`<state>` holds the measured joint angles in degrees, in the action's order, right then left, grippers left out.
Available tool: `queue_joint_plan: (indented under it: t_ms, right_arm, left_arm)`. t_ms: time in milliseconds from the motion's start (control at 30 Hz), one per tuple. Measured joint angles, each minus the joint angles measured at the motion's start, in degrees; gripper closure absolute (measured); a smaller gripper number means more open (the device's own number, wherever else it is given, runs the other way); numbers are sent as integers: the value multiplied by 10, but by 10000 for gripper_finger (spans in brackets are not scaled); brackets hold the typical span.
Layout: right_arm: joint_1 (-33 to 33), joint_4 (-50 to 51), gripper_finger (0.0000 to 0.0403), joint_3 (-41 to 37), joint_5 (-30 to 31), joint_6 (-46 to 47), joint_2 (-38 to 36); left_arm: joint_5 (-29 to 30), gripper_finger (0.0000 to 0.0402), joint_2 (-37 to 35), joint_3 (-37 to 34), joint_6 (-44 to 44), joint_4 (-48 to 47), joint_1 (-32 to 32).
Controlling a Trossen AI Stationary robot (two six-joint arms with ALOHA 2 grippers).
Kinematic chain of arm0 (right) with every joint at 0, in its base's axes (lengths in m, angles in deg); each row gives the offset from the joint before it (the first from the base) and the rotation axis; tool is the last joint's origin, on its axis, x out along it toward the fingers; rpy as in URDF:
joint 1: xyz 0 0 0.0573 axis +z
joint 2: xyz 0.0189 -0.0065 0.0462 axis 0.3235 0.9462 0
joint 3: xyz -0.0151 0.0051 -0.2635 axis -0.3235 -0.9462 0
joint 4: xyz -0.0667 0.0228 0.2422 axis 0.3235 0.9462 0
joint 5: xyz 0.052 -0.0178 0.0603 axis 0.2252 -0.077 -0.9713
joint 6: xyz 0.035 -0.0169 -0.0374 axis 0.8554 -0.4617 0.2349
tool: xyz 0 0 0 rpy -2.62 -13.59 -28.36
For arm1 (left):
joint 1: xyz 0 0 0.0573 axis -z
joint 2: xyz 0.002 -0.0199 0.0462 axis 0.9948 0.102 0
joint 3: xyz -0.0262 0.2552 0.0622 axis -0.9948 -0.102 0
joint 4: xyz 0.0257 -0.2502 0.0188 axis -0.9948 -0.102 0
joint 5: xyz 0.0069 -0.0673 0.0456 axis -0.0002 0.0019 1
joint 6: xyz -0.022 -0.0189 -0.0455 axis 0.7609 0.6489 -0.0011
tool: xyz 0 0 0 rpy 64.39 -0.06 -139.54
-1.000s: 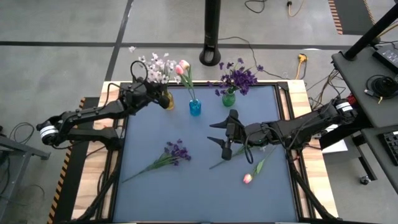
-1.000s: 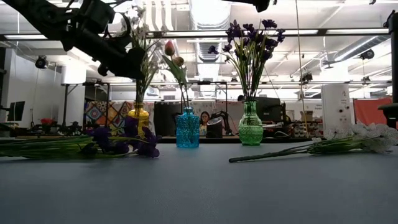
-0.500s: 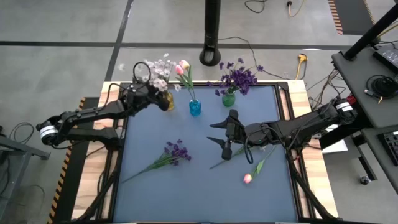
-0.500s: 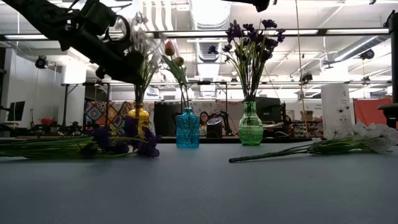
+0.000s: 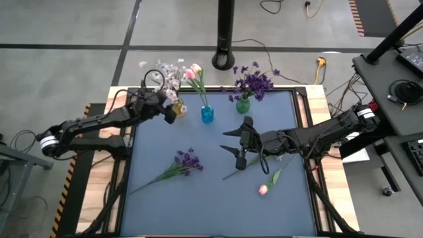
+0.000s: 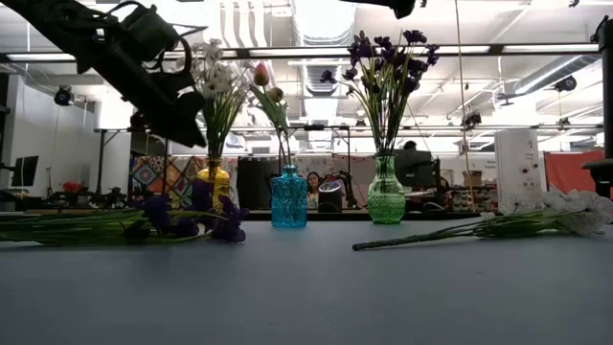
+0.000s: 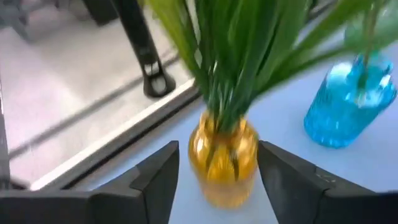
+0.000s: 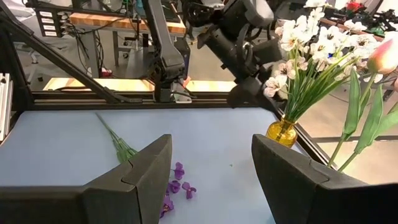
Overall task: Sort flowers into vase by color
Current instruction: Put the top white flower into the yellow vase, then put the purple flower into the green vase
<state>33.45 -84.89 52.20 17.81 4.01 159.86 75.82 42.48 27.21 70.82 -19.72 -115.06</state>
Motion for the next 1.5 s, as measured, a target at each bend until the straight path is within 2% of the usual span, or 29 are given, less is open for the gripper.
queue_joint_plan:
  t_ms: [300,600,800,933,1133,1267,1500]
  right_arm:
    - [0,0,188,0,0,-7,0]
    - [0,7,188,0,0,-7,0]
    - [0,96,188,4,0,40,0]
    - [0,184,188,5,-1,103,0]
    - [0,323,188,5,-9,199,0]
    - [0,366,188,5,-59,220,0]
    - [0,376,188,5,-154,226,3]
  left_arm:
    - [-1,184,-42,19,117,-225,3]
    - [-2,185,-90,63,154,-309,33]
    - [-3,185,-114,108,203,-368,70]
    - [-3,185,-135,111,251,-386,138]
    - [12,185,-151,96,330,-385,275]
    - [21,185,-136,92,374,-383,368]
    - [26,185,-76,91,413,-336,507]
